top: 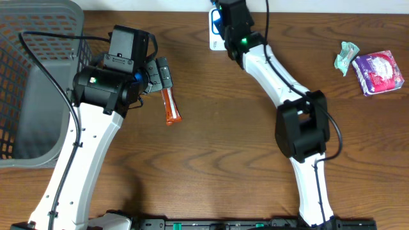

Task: Scan the item barcode
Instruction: 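Hold the orange snack up to the scanner, then carry the orange snack right and set it beside the wipes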

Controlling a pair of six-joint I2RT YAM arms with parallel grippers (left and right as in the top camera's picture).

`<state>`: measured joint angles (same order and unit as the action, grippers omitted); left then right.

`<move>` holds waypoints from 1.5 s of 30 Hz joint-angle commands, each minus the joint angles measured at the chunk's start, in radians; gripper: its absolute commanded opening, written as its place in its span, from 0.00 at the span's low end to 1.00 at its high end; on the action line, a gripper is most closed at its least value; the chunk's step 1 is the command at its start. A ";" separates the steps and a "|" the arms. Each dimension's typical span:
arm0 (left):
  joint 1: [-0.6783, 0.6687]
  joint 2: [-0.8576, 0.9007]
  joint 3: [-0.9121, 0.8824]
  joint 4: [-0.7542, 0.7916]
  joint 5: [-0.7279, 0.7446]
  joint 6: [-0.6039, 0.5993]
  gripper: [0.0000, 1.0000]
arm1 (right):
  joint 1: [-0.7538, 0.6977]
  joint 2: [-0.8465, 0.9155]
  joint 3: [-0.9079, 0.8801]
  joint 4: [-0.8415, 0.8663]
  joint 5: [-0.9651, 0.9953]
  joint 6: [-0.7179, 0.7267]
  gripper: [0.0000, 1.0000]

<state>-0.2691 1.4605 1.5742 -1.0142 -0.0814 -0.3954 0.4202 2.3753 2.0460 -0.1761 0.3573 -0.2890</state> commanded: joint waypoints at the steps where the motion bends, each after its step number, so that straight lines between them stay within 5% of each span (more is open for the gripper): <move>1: 0.004 -0.002 0.014 -0.003 -0.009 0.006 0.98 | 0.013 0.032 -0.001 0.022 -0.068 -0.003 0.01; 11: 0.004 -0.002 0.014 -0.002 -0.009 0.006 0.98 | -0.060 -0.049 0.001 -0.062 0.094 0.120 0.01; 22: 0.004 -0.002 0.014 -0.002 -0.009 0.006 0.98 | -0.323 -0.071 -0.006 -0.586 0.251 0.117 0.01; 29: 0.004 -0.002 0.014 -0.003 -0.009 0.006 0.98 | -0.460 -0.069 -0.040 -0.721 0.251 0.222 0.01; 30: 0.004 -0.002 0.014 -0.003 -0.009 0.006 0.98 | -0.472 -0.069 -0.040 -0.734 0.251 0.236 0.06; 31: 0.004 -0.002 0.014 -0.002 -0.009 0.006 0.98 | -0.490 -0.069 -0.040 -0.754 0.251 0.251 0.29; 32: 0.004 -0.002 0.014 -0.002 -0.009 0.006 0.98 | -0.498 -0.069 -0.040 -0.765 0.251 0.252 0.40; 33: 0.004 -0.002 0.014 -0.003 -0.009 0.006 0.98 | -0.507 -0.069 -0.040 -0.792 0.250 0.267 0.65; 34: 0.004 -0.002 0.014 -0.002 -0.009 0.006 0.98 | -0.507 -0.070 -0.040 -0.804 0.250 0.286 0.74; 36: 0.004 -0.002 0.014 -0.002 -0.009 0.006 0.98 | -0.500 -0.076 -0.040 -0.823 0.237 0.321 0.83; 41: 0.004 -0.002 0.014 -0.003 -0.009 0.006 0.98 | -0.457 -0.132 -0.039 -0.840 0.097 0.334 0.86; 43: 0.004 -0.002 0.014 -0.002 -0.009 0.006 0.98 | -0.417 -0.185 -0.039 -0.839 -0.087 0.333 0.98; 45: 0.004 -0.002 0.014 -0.002 -0.009 0.006 0.98 | -0.384 -0.226 -0.039 -0.842 -0.264 0.333 0.99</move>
<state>-0.2691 1.4605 1.5742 -1.0142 -0.0814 -0.3954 -0.0303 2.2787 2.0064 -1.0149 0.4080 0.0204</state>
